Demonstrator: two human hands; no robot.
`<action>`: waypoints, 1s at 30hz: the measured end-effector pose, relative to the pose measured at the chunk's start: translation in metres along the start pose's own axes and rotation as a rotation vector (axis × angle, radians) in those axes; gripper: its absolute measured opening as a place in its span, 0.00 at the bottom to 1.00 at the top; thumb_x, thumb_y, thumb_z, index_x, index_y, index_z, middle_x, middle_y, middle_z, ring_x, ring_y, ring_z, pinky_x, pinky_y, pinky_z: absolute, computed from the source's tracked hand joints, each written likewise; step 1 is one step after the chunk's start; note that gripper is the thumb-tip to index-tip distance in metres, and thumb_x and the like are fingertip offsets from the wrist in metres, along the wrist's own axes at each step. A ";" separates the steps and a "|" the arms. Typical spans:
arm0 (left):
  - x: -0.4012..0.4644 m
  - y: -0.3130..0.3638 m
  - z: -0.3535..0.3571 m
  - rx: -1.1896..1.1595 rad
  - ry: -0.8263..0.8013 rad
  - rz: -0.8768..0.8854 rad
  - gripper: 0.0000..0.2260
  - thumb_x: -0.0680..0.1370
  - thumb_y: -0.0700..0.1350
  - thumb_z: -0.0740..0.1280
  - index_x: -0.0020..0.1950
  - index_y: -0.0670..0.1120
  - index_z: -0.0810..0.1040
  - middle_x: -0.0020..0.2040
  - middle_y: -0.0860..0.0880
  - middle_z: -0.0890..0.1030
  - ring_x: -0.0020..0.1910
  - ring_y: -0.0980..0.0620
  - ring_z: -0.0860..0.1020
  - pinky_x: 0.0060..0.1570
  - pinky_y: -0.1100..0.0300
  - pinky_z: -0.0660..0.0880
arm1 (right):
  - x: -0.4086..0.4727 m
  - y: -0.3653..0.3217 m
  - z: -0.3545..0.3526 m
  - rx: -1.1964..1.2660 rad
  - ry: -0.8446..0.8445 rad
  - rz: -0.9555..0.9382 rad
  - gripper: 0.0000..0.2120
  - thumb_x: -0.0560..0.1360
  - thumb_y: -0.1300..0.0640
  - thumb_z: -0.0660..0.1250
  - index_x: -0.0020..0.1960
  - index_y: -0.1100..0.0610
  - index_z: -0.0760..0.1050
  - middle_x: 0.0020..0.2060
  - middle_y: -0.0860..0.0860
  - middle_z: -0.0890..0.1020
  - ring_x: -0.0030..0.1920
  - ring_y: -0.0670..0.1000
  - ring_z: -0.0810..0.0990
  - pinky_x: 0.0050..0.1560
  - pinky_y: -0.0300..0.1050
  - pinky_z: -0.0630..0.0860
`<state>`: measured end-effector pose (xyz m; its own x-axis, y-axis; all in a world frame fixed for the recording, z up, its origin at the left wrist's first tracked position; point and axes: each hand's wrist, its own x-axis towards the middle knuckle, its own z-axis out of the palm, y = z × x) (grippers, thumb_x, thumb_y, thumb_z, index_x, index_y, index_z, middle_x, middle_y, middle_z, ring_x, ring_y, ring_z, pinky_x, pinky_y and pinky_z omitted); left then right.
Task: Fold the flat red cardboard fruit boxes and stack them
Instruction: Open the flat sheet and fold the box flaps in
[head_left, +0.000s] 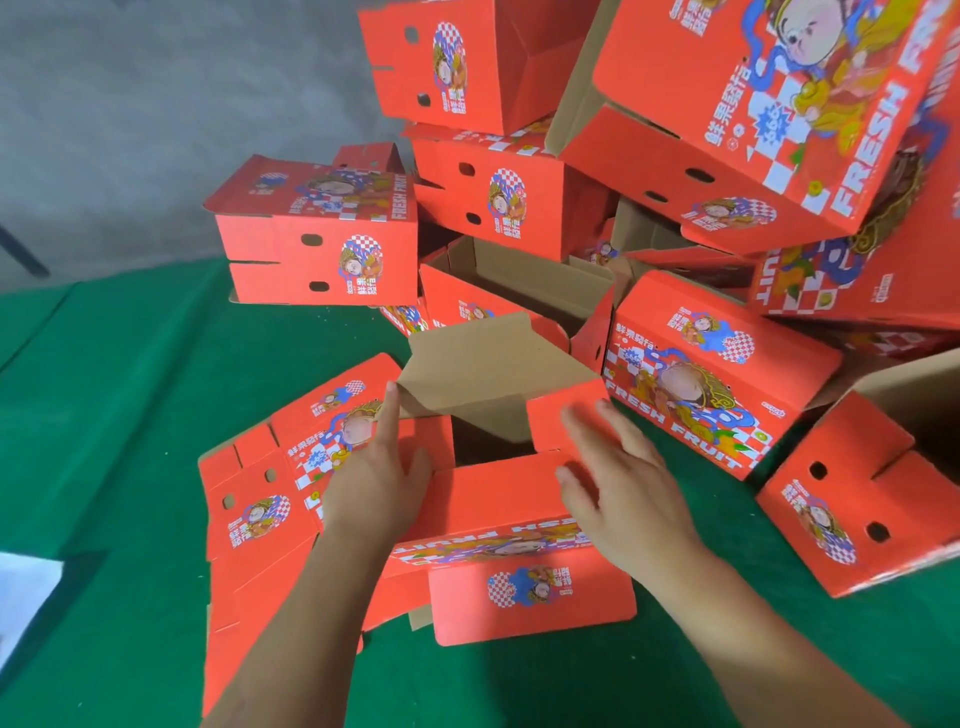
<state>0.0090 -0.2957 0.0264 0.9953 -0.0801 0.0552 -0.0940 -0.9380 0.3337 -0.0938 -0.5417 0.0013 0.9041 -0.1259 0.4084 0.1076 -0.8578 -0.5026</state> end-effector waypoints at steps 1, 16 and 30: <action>0.001 -0.001 -0.001 -0.048 -0.007 0.012 0.38 0.81 0.53 0.64 0.84 0.59 0.43 0.35 0.50 0.75 0.40 0.39 0.79 0.37 0.53 0.69 | 0.000 0.000 -0.001 -0.081 -0.019 -0.026 0.24 0.80 0.49 0.67 0.75 0.51 0.73 0.76 0.48 0.71 0.80 0.53 0.62 0.74 0.56 0.69; -0.016 -0.004 0.011 -0.475 -0.038 -0.074 0.45 0.71 0.65 0.76 0.81 0.58 0.57 0.74 0.42 0.65 0.73 0.42 0.68 0.69 0.47 0.68 | 0.039 0.008 -0.011 0.114 -0.112 0.315 0.43 0.72 0.37 0.73 0.81 0.37 0.53 0.66 0.50 0.64 0.69 0.55 0.61 0.71 0.53 0.64; -0.013 -0.008 0.010 -1.221 -0.337 -0.605 0.37 0.71 0.77 0.65 0.73 0.56 0.76 0.62 0.47 0.83 0.54 0.47 0.85 0.59 0.46 0.81 | 0.059 -0.005 -0.012 0.391 -0.140 0.633 0.39 0.78 0.36 0.66 0.81 0.49 0.55 0.79 0.49 0.61 0.74 0.51 0.67 0.70 0.48 0.66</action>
<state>-0.0031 -0.2902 0.0131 0.8303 -0.0139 -0.5571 0.5573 0.0112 0.8303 -0.0461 -0.5513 0.0371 0.8833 -0.4486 -0.1358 -0.3346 -0.4005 -0.8530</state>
